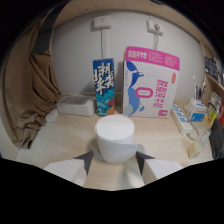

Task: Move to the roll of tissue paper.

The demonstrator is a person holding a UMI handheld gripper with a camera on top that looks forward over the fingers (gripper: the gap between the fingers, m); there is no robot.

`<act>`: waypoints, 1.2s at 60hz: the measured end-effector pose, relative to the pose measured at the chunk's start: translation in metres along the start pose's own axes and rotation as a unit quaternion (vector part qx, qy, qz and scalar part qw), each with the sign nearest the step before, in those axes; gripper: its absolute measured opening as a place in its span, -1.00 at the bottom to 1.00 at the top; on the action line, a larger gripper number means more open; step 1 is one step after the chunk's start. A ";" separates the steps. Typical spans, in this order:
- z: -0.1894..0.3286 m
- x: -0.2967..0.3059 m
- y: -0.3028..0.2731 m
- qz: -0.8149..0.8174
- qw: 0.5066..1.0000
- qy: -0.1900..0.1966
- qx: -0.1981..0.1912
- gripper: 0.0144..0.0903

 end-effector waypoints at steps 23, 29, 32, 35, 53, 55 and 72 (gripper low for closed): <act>-0.007 -0.001 0.007 -0.001 1.000 -0.001 -0.003 0.91; -0.009 0.001 0.007 -0.001 1.000 0.001 -0.003 0.91; -0.012 0.001 0.006 -0.002 1.000 0.001 -0.002 0.92; -0.015 0.001 0.006 -0.003 1.000 0.001 -0.001 0.92; -0.027 0.000 0.006 -0.005 1.000 0.003 0.001 0.92; -0.027 0.000 0.006 -0.006 1.000 0.003 0.002 0.91; -0.030 0.001 0.004 -0.006 1.000 0.006 0.005 0.92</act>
